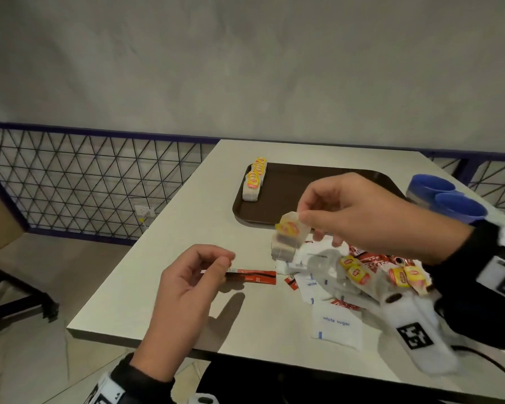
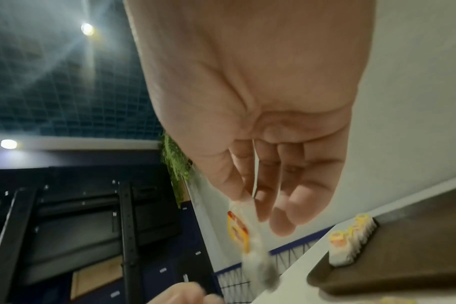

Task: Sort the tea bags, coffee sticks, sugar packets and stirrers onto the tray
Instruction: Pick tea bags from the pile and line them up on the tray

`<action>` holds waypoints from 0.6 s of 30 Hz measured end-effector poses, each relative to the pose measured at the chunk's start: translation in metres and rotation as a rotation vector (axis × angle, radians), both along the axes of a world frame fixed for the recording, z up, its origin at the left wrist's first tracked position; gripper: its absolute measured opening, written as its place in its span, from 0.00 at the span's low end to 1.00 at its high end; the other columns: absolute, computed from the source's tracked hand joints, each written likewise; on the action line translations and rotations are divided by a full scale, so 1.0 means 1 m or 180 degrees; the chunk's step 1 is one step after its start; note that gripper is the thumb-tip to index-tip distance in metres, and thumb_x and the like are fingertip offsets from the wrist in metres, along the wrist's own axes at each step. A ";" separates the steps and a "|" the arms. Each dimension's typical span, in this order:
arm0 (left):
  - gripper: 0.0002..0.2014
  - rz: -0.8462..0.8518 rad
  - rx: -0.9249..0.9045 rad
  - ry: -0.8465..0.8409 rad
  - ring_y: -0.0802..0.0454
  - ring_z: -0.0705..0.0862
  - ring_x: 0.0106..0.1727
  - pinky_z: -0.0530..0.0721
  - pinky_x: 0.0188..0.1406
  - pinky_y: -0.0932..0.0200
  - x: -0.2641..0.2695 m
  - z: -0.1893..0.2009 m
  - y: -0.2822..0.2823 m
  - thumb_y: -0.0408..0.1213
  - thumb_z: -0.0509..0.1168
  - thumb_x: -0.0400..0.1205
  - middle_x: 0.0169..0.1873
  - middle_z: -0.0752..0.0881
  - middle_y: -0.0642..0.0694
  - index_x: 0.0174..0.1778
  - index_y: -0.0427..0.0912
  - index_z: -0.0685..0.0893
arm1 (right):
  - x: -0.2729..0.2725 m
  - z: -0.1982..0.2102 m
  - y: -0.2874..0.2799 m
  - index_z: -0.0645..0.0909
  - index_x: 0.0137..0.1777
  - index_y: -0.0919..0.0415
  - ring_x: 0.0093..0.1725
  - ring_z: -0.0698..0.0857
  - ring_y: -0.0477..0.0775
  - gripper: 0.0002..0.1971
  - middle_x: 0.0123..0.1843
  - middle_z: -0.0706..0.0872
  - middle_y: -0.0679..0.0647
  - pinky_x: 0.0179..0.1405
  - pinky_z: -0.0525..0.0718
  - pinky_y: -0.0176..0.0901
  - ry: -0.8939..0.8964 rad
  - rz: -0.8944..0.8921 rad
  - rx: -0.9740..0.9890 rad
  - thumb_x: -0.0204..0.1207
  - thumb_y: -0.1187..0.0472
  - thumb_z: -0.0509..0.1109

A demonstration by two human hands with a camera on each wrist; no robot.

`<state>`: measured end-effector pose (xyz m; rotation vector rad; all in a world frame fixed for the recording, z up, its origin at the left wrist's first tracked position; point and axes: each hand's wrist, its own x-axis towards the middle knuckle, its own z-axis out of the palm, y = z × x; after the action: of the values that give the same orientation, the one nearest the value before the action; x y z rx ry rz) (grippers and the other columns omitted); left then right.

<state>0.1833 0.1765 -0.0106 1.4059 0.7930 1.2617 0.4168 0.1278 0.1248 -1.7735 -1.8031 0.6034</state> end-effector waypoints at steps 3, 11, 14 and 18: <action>0.06 -0.0335 0.0117 0.0077 0.40 0.93 0.47 0.91 0.48 0.49 0.020 0.006 -0.015 0.35 0.70 0.85 0.48 0.91 0.43 0.56 0.40 0.88 | -0.006 -0.014 -0.016 0.89 0.47 0.58 0.39 0.92 0.52 0.05 0.40 0.92 0.55 0.38 0.92 0.52 0.0695 0.0082 -0.0180 0.83 0.62 0.73; 0.07 -0.0743 -0.0015 0.0132 0.49 0.84 0.34 0.88 0.36 0.50 0.046 0.001 -0.040 0.40 0.72 0.80 0.33 0.88 0.37 0.46 0.41 0.92 | -0.009 -0.066 -0.046 0.90 0.46 0.65 0.36 0.89 0.60 0.04 0.38 0.89 0.60 0.31 0.87 0.51 0.2052 -0.0163 -0.0332 0.80 0.65 0.75; 0.08 -0.0790 -0.0005 0.0184 0.52 0.84 0.33 0.86 0.34 0.57 0.046 0.000 -0.040 0.38 0.72 0.79 0.34 0.89 0.36 0.48 0.39 0.93 | -0.014 -0.090 -0.054 0.91 0.49 0.61 0.35 0.88 0.64 0.10 0.40 0.89 0.59 0.31 0.85 0.53 0.2457 -0.0373 -0.0150 0.72 0.55 0.80; 0.08 -0.0834 0.0007 0.0297 0.51 0.83 0.34 0.86 0.35 0.57 0.049 -0.001 -0.043 0.34 0.74 0.78 0.38 0.89 0.31 0.51 0.37 0.92 | -0.024 -0.118 -0.057 0.90 0.42 0.58 0.25 0.83 0.65 0.06 0.33 0.88 0.62 0.27 0.84 0.55 0.2554 -0.0575 0.0158 0.72 0.56 0.81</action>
<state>0.2326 0.1335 -0.0121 1.5247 0.6452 1.0016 0.3927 0.0710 0.0068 -1.3479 -1.0829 1.0018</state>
